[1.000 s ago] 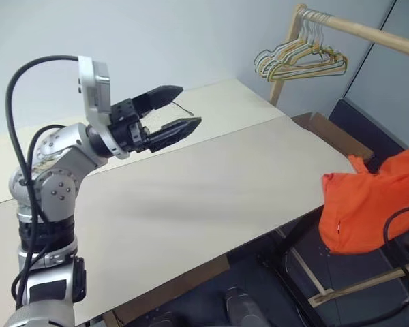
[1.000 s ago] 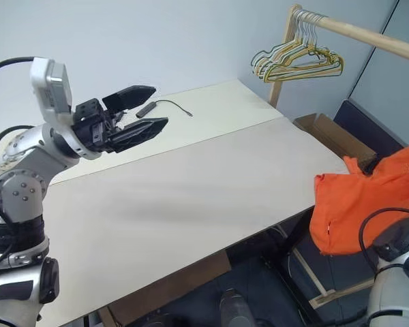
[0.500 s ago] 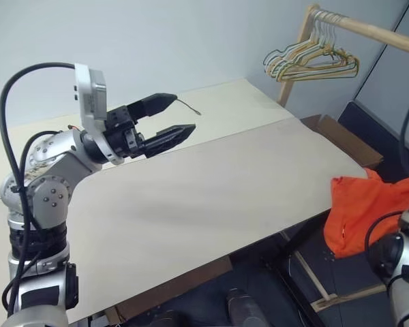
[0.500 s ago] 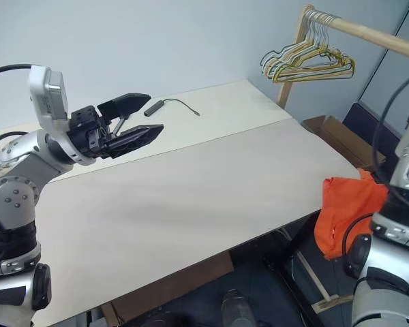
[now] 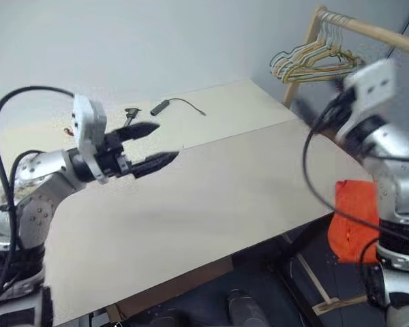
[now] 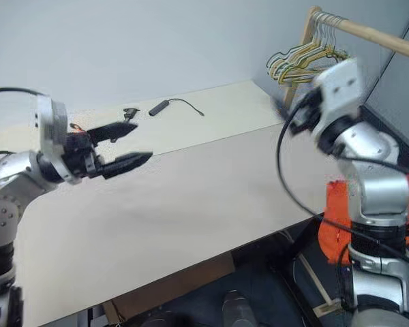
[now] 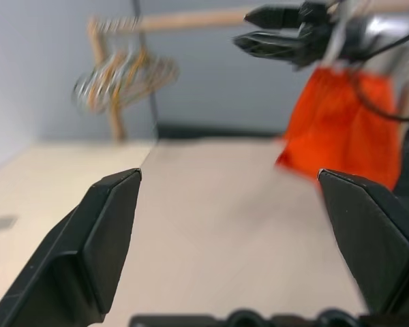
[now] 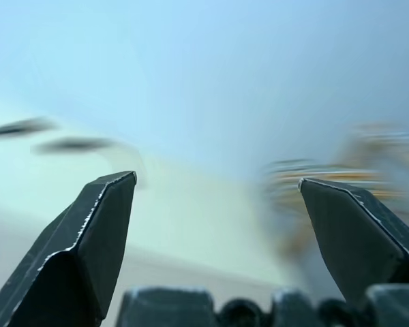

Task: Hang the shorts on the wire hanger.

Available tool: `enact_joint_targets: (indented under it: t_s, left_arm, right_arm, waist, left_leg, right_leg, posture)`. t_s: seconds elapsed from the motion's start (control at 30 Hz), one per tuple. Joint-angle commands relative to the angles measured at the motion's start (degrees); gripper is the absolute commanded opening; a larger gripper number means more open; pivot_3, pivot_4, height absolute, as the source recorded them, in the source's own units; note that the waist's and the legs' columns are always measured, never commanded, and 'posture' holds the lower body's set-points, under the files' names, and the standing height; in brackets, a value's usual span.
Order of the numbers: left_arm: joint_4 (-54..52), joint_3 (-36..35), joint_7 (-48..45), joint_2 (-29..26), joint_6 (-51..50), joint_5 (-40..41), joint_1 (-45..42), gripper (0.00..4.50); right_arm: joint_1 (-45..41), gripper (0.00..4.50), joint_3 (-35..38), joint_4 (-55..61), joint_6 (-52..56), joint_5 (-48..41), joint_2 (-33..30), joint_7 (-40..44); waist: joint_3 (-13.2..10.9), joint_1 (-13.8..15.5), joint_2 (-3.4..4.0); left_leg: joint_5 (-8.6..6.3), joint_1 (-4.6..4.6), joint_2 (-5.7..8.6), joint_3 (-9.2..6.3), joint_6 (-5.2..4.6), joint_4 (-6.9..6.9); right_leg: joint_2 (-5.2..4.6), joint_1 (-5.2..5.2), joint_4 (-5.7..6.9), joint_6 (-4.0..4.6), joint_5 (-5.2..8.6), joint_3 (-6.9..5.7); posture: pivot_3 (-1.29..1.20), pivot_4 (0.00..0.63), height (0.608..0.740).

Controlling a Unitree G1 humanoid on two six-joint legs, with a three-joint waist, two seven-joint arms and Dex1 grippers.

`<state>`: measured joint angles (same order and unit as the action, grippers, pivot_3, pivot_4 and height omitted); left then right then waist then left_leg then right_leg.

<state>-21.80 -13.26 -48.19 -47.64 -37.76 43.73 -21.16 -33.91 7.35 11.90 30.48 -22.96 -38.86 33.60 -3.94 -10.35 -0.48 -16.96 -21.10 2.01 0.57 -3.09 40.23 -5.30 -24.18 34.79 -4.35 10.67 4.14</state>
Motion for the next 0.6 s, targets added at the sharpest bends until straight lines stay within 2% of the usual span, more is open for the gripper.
enact_joint_targets:
  t_s: [0.03, 0.1, 0.3, 0.43, 0.6]
  left_arm:
    - [-1.99, 0.48, -0.74, -2.44, 4.86, -6.62, 3.52, 4.50]
    - [-2.15, 0.16, 0.12, -2.42, 4.82, -7.38, 4.40, 4.50]
    - [-6.13, -3.21, 1.31, -2.05, 2.09, -4.86, 7.61, 4.50]
    - [-6.75, -3.73, 2.05, -2.07, 1.85, -4.77, 8.29, 4.50]
    - [-6.89, -3.35, 2.06, -2.15, 2.21, -5.23, 8.23, 4.50]
  right_arm:
    - [-0.66, 4.45, -4.82, 0.98, -3.08, -1.83, -1.61, 11.44]
    - [0.31, 4.45, -7.66, -1.00, -5.89, 0.32, -2.29, 15.53]
    - [0.72, 4.45, -8.70, -4.97, -8.95, 1.94, -1.30, 18.11]
    - [0.86, 4.45, -9.02, -4.96, -9.50, 2.35, -0.87, 19.40]
    - [1.82, 4.45, -9.16, -4.37, -10.21, 3.17, -0.86, 20.09]
  waist:
    - [-0.01, 0.94, 0.00]
    - [-0.08, 2.57, -0.13]
    - [-0.22, 7.85, -0.37]
    - [-0.22, 9.86, -0.38]
    - [-0.22, 10.82, -0.40]
  left_leg:
    - [0.00, 0.03, -0.01, 0.00, 0.00, 0.00]
    - [0.04, 0.03, -0.04, -0.04, 0.07, 0.00]
    - [0.14, 0.01, -0.09, -0.06, 0.25, 0.00]
    - [0.16, -0.01, -0.10, -0.06, 0.29, -0.07]
    - [0.21, -0.01, -0.07, -0.09, 0.37, -0.09]
  right_leg:
    - [0.00, 0.01, 0.01, 0.01, 0.00, -0.01]
    - [0.01, -0.01, 0.04, 0.09, -0.03, -0.10]
    - [0.03, -0.11, 0.09, 0.22, -0.08, -0.20]
    - [0.02, -0.15, 0.06, 0.30, -0.06, -0.23]
    - [0.02, -0.12, 0.06, 0.35, -0.06, -0.30]
  posture:
    - [-0.02, 0.045, 0.740]
    - [0.01, 0.050, 0.740]
    - [0.06, 0.047, 0.740]
    - [0.07, 0.045, 0.740]
    - [0.07, 0.038, 0.740]
